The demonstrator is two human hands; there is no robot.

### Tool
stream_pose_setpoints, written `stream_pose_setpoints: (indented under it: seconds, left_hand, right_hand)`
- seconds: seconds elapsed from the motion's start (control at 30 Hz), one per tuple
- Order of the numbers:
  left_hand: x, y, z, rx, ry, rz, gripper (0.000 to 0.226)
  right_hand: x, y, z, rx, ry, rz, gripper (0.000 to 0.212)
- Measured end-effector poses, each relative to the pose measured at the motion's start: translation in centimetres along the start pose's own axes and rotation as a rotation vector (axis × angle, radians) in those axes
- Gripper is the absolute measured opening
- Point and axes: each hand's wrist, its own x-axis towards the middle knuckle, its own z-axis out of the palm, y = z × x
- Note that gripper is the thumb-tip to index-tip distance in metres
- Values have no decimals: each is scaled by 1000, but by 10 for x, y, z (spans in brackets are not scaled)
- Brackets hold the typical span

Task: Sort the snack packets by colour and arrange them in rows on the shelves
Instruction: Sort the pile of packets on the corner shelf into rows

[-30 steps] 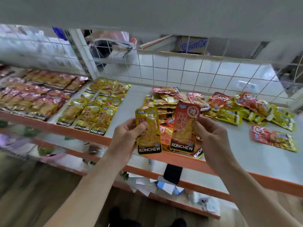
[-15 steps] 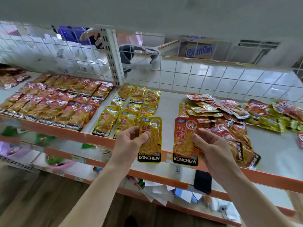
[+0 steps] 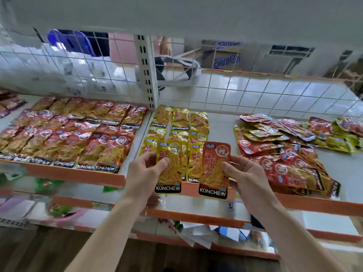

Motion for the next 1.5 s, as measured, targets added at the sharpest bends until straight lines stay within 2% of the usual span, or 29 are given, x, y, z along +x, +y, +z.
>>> stream_pose_setpoints:
  seconds: [0.23, 0.6, 0.87, 1.03, 1.2, 1.33, 1.5]
  left_hand:
    - [23, 1, 11, 30, -1, -3, 15]
    - [40, 0, 32, 222, 70, 61, 23]
    - [38, -2, 31, 521, 63, 230, 45]
    - [36, -1, 29, 751, 44, 413, 57]
    - [39, -14, 26, 875, -33, 536, 44]
    - [42, -23, 22, 963, -14, 606, 33]
    - [42, -32, 20, 1022, 45, 697, 35]
  right_hand:
    - [17, -3, 0, -35, 10, -4, 15]
    - [39, -11, -9, -74, -50, -15, 15]
    - [46, -7, -6, -91, -38, -17, 15]
    - [46, -2, 1, -88, 4, -8, 13]
    - [45, 1, 14, -67, 23, -9, 14]
    - [44, 4, 22, -70, 38, -4, 13]
    - [43, 5, 27, -50, 41, -1, 13]
